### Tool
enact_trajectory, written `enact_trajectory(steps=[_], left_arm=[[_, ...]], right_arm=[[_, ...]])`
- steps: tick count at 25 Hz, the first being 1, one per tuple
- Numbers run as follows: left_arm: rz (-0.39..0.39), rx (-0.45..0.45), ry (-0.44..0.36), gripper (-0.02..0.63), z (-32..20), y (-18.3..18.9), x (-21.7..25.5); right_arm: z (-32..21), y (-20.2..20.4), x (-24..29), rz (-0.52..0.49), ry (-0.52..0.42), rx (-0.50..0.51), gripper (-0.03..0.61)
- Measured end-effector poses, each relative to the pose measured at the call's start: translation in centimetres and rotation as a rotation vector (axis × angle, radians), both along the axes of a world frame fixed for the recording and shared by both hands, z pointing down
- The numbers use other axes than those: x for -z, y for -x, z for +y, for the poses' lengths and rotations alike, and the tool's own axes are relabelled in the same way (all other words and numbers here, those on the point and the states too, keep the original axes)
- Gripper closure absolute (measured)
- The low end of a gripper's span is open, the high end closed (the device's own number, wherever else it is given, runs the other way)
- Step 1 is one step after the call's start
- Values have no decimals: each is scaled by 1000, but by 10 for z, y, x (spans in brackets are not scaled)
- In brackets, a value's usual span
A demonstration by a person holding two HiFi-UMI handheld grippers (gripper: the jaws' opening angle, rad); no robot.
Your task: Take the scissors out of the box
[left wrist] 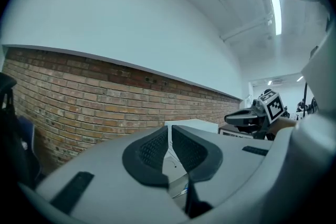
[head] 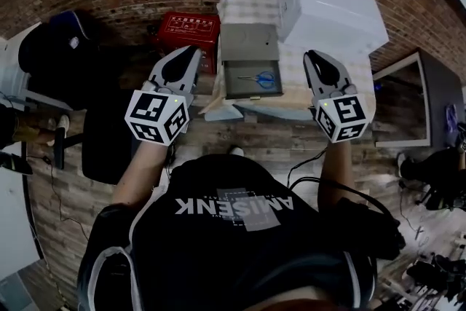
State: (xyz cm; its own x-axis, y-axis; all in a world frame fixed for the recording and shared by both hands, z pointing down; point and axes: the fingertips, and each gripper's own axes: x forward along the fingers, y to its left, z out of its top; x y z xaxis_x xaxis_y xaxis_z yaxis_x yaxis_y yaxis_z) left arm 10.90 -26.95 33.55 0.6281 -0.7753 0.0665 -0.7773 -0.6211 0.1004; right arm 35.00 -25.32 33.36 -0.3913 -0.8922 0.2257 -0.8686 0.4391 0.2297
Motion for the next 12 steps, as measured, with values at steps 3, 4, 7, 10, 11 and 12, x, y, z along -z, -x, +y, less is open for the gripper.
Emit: enact_trajectory(steps=[3,4,7,10,11,12], left_arm=[[-5,34,11,600,-1,1,-4],[-10,44,14,600,-1,0,-5],[-8,65,25,600,-4,-4,-11],[2,88,49,600,-7,-3,-22],[3,96,60,598,-7,-1,-25],[3,102,70,600,-7,1,-29]], right_arm=[[-7,0,-12,24,22,48,534],[-10,-1,-15,25,28,62,533],[-21,-6,-31,50,62,104,521],[-30,-8,-52,94,92,122,465],[-33,-7,-59,104,102,125,465],[-37,-6,-67,113,115,132,465]])
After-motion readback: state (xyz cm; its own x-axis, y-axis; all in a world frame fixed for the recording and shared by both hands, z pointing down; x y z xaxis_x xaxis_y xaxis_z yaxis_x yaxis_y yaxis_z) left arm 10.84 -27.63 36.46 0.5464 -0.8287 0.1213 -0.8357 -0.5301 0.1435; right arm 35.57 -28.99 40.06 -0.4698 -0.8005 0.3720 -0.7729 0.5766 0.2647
